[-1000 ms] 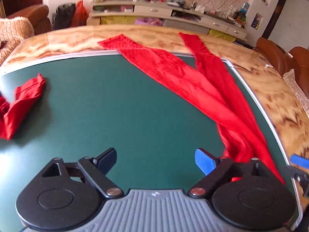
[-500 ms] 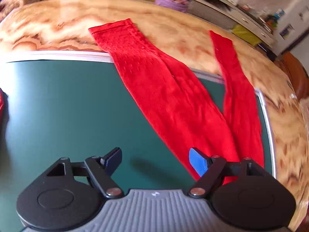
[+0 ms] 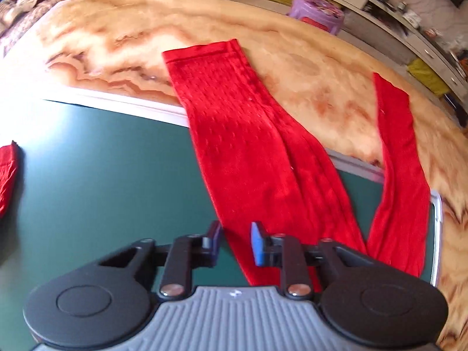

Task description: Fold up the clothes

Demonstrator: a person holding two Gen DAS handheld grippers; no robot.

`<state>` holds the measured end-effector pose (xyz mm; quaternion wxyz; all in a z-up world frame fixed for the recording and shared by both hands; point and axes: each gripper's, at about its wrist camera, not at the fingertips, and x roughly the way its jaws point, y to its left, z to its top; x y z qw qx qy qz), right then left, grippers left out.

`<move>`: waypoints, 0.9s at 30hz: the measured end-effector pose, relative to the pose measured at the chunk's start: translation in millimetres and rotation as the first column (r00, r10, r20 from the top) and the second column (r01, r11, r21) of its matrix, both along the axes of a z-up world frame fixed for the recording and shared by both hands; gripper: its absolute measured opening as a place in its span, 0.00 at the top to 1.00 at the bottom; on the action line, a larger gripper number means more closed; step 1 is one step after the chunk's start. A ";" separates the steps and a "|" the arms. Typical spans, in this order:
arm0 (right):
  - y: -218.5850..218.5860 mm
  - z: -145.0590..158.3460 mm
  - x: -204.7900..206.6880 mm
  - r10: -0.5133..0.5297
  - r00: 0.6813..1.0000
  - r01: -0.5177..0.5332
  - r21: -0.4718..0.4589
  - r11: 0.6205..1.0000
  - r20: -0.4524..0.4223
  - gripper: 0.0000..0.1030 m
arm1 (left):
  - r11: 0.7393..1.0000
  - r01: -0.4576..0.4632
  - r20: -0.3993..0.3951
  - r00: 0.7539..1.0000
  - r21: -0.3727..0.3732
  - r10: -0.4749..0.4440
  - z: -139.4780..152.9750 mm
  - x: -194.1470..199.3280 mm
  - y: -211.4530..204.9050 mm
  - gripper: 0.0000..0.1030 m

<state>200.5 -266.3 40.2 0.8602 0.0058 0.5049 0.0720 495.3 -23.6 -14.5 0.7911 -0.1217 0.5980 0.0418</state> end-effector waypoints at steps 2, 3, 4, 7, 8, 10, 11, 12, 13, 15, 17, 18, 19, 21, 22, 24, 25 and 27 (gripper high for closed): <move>-2.5 0.3 1.6 0.006 1.000 -0.006 0.008 1.000 -0.008 0.49 | 1.000 -0.005 0.003 1.000 0.015 0.005 0.1 0.4 -0.6 0.97; -3.4 0.1 2.2 0.010 1.000 -0.010 0.006 1.000 -0.011 0.49 | 1.000 -0.009 0.006 1.000 0.016 0.009 0.2 -0.6 -0.6 0.98; -4.3 -0.1 2.8 0.014 1.000 -0.014 0.003 1.000 -0.014 0.49 | 1.000 -0.013 0.009 1.000 0.012 0.013 0.5 -1.9 -0.4 0.99; -11.5 -2.3 5.2 0.012 1.000 -0.012 0.025 1.000 -0.023 0.49 | 1.000 -0.016 0.030 0.999 0.004 0.016 6.1 -6.9 -1.9 0.99; -14.3 -2.8 5.8 0.009 1.000 -0.008 0.035 0.999 -0.028 0.49 | 1.000 -0.008 0.051 0.999 -0.005 0.008 12.5 -8.0 -3.3 0.99; -18.9 -5.3 6.7 0.003 0.999 -0.001 0.051 0.999 -0.041 0.49 | 1.000 0.011 0.096 0.995 -0.022 -0.009 26.1 -10.1 -6.2 1.00; -21.1 -6.7 7.3 0.000 0.999 0.003 0.059 0.998 -0.048 0.49 | 0.999 0.027 0.116 0.993 -0.038 -0.022 34.8 -10.2 -8.3 1.00; -23.0 -7.8 7.7 -0.005 0.999 0.009 0.065 0.998 -0.053 0.49 | 0.998 0.043 0.136 0.990 -0.055 -0.035 43.8 -10.1 -10.5 1.00; -24.9 -8.8 8.2 -0.010 0.998 0.014 0.074 0.997 -0.058 0.49 | 0.996 0.057 0.152 0.987 -0.064 -0.047 52.6 -9.0 -13.1 1.00; -27.8 -10.7 9.4 -0.017 0.998 0.023 0.091 0.996 -0.067 0.49 | 0.993 0.084 0.175 0.982 -0.085 -0.068 67.7 -5.8 -17.6 1.00; -29.0 -12.0 10.9 -0.022 0.997 0.029 0.102 0.994 -0.073 0.49 | 0.988 0.110 0.192 0.977 -0.109 -0.088 79.4 -1.4 -20.9 1.00; -29.2 -12.5 11.7 -0.024 0.997 0.032 0.105 0.994 -0.076 0.49 | 0.985 0.129 0.195 0.975 -0.119 -0.104 82.6 0.5 -24.8 1.00; -29.0 -13.2 12.5 -0.025 0.997 0.034 0.113 0.993 -0.078 0.49 | 0.982 0.146 0.197 0.973 -0.120 -0.121 85.6 2.0 -30.7 1.00; -28.3 -13.7 13.5 -0.024 0.997 0.034 0.127 0.991 -0.080 0.49 | 0.976 0.177 0.208 0.967 -0.130 -0.148 92.0 5.1 -44.7 1.00; -27.2 -13.8 14.0 -0.021 0.996 0.032 0.133 0.991 -0.082 0.49 | 0.972 0.190 0.217 0.964 -0.141 -0.157 95.4 6.7 -52.9 1.00; -25.1 -14.3 14.7 -0.016 0.996 0.028 0.144 0.989 -0.085 0.49 | 0.962 0.216 0.234 0.956 -0.165 -0.174 102.2 10.0 -69.3 1.00; -24.3 -14.9 14.7 -0.013 0.996 0.026 0.145 0.989 -0.085 0.49 | 0.957 0.235 0.244 0.951 -0.172 -0.190 106.1 11.5 -79.1 1.00; -22.6 -16.3 14.2 -0.012 0.996 0.023 0.137 0.990 -0.085 0.49 | 0.944 0.274 0.263 0.939 -0.186 -0.221 114.2 14.6 -99.0 1.00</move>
